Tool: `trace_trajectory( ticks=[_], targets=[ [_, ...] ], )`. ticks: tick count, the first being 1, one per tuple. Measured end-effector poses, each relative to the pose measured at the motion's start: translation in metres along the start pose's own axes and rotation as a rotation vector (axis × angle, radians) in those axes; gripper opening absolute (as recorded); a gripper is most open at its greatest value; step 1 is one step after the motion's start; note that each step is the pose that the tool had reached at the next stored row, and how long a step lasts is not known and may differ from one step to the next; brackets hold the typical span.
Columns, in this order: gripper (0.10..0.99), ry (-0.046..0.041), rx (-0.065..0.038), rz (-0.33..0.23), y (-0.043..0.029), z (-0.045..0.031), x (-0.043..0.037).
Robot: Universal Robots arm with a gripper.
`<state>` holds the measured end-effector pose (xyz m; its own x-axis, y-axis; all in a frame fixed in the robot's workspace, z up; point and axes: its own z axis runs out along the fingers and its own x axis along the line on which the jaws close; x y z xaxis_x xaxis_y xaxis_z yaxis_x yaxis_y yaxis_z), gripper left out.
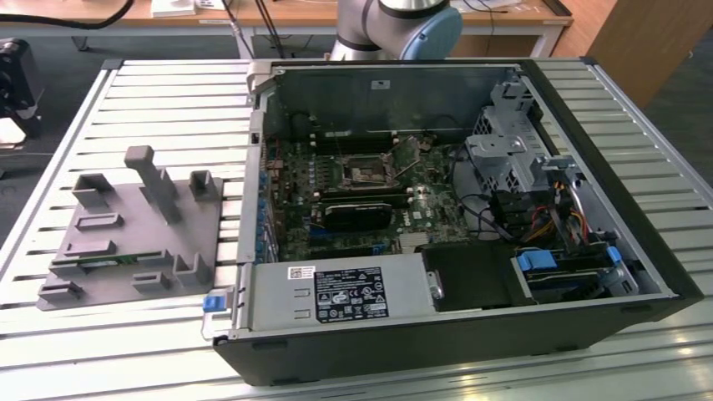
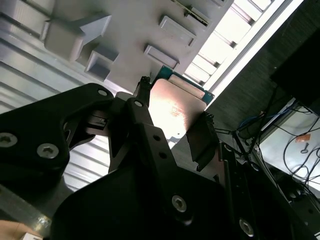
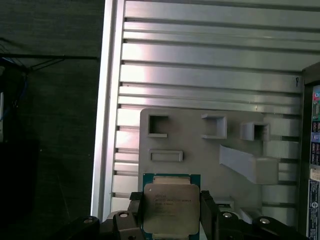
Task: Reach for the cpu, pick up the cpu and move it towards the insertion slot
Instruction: 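Pick up the cpu and move it towards the insertion slot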
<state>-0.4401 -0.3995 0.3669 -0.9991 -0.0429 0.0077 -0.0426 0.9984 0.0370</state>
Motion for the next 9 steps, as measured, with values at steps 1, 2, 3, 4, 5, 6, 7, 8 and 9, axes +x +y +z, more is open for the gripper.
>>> trace_trajectory(
  ticks=[1,2,3,4,5,6,7,8,9],
  targets=[
    [0.545,0.0001,0.000,0.000,0.0001,-0.0016,0.0000],
    [0.545,0.0001,0.000,0.000,0.0002,-0.0031,0.0000],
    [0.545,0.0001,0.000,0.000,0.0003,-0.0046,0.0001],
    [0.545,0.0001,0.000,0.000,0.0003,-0.0060,0.0001],
    [0.545,0.0001,0.000,0.000,0.0004,-0.0075,0.0000],
    [0.545,0.0000,0.000,0.000,0.0005,-0.0092,0.0000],
    [0.545,0.0000,0.000,0.000,0.0006,-0.0109,-0.0002],
    [0.545,0.0000,0.000,0.000,0.0006,-0.0126,-0.0004],
    [0.545,0.0001,0.000,0.000,0.0007,-0.0142,-0.0006]
  ],
)
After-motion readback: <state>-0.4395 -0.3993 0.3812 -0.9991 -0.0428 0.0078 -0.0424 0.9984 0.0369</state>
